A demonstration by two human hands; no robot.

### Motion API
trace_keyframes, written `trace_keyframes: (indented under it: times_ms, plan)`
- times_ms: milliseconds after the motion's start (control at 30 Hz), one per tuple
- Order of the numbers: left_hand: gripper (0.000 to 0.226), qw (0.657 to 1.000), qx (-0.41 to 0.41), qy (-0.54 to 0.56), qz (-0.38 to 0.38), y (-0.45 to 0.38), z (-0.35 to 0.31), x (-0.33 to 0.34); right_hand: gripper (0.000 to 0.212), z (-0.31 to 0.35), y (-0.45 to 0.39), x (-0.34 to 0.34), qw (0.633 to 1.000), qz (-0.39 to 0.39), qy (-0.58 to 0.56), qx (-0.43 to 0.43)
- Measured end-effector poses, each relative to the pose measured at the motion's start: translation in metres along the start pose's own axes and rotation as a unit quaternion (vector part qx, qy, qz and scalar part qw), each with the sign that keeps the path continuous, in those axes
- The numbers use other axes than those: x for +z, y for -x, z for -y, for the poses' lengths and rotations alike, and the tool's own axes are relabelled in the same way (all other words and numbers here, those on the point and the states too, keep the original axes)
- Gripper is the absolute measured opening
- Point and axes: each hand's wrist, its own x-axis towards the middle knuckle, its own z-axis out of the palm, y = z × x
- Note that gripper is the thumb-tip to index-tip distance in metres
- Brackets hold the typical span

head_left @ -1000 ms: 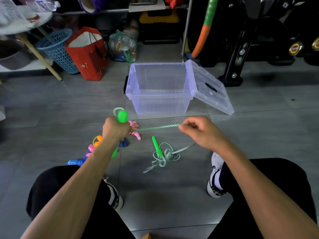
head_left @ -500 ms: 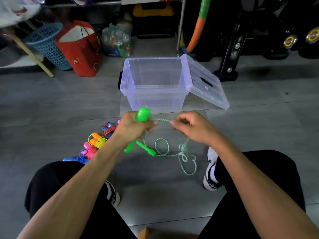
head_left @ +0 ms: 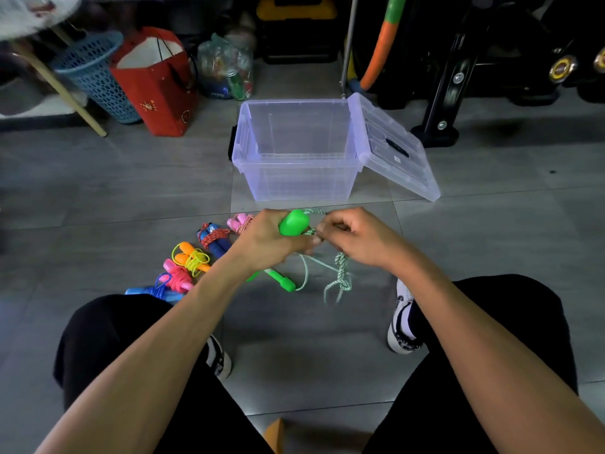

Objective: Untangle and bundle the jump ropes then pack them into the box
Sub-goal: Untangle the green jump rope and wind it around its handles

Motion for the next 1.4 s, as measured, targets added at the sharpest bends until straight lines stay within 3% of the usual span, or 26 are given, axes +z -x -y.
trace_keyframes:
  times_ms: [167,233,300,400,500,567,700,800,867,1100,1267,1400]
  plan:
    - [0.016,0.964,-0.130,0.161,-0.166,-0.013,0.017,-0.029,0.031,-0.003,0.002,-0.014,1.000,-0.007,-0.001,0.028]
    - [0.016,0.958,-0.193,0.100,-0.188,-0.015,0.030,-0.039,0.030,-0.006,0.003,-0.020,0.999,-0.010,0.016,0.037]
    - [0.013,0.960,-0.222,-0.058,-0.161,-0.015,0.043,-0.039,0.028,-0.008,0.004,-0.021,0.996,0.003,0.067,0.055]
    - [0.024,0.964,-0.139,-0.218,-0.065,-0.015,0.047,-0.024,0.026,-0.011,0.004,-0.013,0.993,0.004,0.105,0.057]
    - [0.030,0.992,-0.030,-0.119,-0.035,-0.014,0.032,-0.005,0.024,-0.006,-0.002,-0.001,0.994,0.012,0.106,0.037]
    - [0.022,0.998,0.005,-0.064,-0.016,-0.007,0.018,0.005,0.023,-0.003,-0.004,0.006,0.995,0.019,0.097,0.025]
    - [0.023,0.993,-0.035,0.056,-0.099,-0.009,0.012,-0.004,0.018,-0.004,-0.005,0.003,0.998,0.012,0.046,0.037]
    - [0.022,0.962,-0.073,0.195,-0.174,-0.014,0.014,-0.025,0.011,-0.011,-0.002,-0.006,0.996,0.025,0.072,0.047]
    - [0.022,0.951,-0.093,0.216,-0.199,-0.015,0.019,-0.033,0.009,-0.015,0.001,-0.009,0.996,0.019,0.067,0.052]
    - [0.014,0.974,-0.138,0.162,-0.070,-0.009,0.025,-0.015,0.014,-0.003,0.009,-0.013,1.000,-0.010,-0.023,0.011]
    - [0.013,0.983,-0.122,0.130,-0.042,-0.003,0.016,-0.010,0.015,0.002,0.011,-0.011,0.998,0.012,-0.065,0.016]
    - [0.030,0.985,-0.112,0.126,-0.041,0.003,0.008,-0.012,0.022,0.001,0.013,-0.014,0.999,0.002,-0.045,0.018]
